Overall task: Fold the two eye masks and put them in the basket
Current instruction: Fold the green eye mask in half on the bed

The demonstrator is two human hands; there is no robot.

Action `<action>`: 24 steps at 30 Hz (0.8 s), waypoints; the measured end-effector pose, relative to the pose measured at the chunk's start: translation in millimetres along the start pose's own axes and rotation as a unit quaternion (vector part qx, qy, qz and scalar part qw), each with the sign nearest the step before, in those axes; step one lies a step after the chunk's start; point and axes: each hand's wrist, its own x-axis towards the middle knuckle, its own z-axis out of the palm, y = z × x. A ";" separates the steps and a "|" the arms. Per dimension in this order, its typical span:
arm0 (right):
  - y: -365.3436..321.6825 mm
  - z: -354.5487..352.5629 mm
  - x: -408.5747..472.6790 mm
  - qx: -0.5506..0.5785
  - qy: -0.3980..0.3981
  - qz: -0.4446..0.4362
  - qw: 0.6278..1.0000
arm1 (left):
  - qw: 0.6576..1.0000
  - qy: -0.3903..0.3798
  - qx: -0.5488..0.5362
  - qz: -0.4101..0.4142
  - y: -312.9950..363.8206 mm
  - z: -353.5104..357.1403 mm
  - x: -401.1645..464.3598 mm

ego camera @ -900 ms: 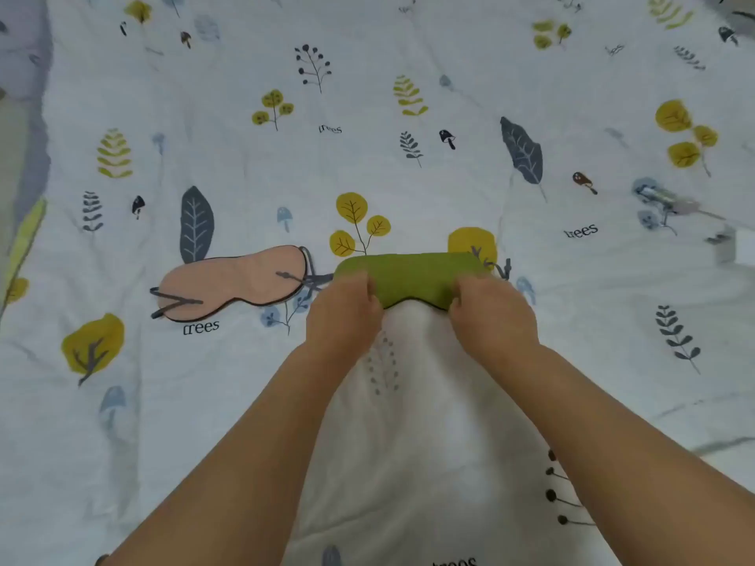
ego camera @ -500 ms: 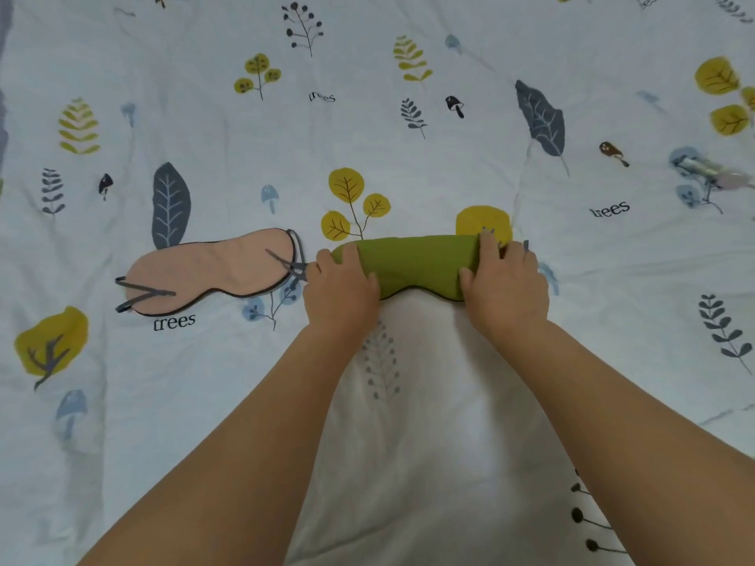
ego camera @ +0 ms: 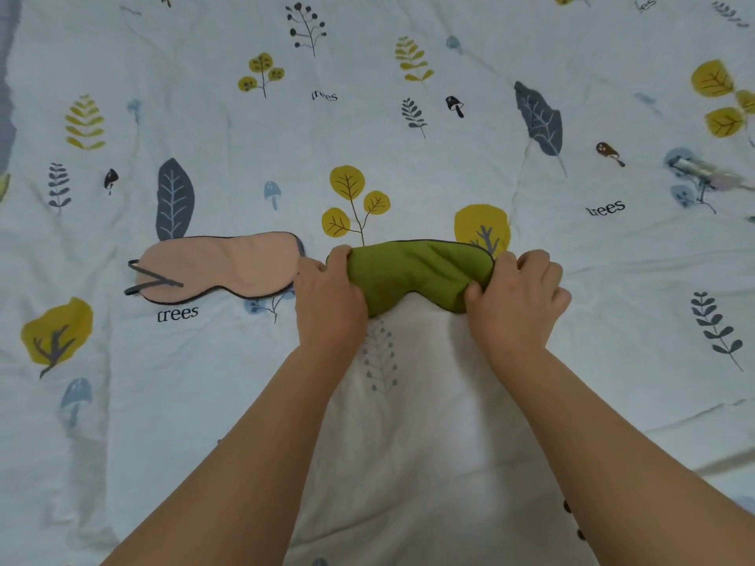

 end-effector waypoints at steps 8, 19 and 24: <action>14.0 -26.3 -32.6 0.122 -0.064 -0.028 0.990 | 0.995 0.020 -0.076 -0.068 -5.6 -20.9 -42.8; 31.7 -47.6 -71.2 0.198 -0.068 0.032 0.977 | 0.992 0.043 0.115 0.031 -1.3 -32.3 -97.0; 33.7 -46.5 -85.4 0.179 -0.075 0.018 0.981 | 0.989 -0.054 -0.120 -0.070 -10.1 -11.1 -108.3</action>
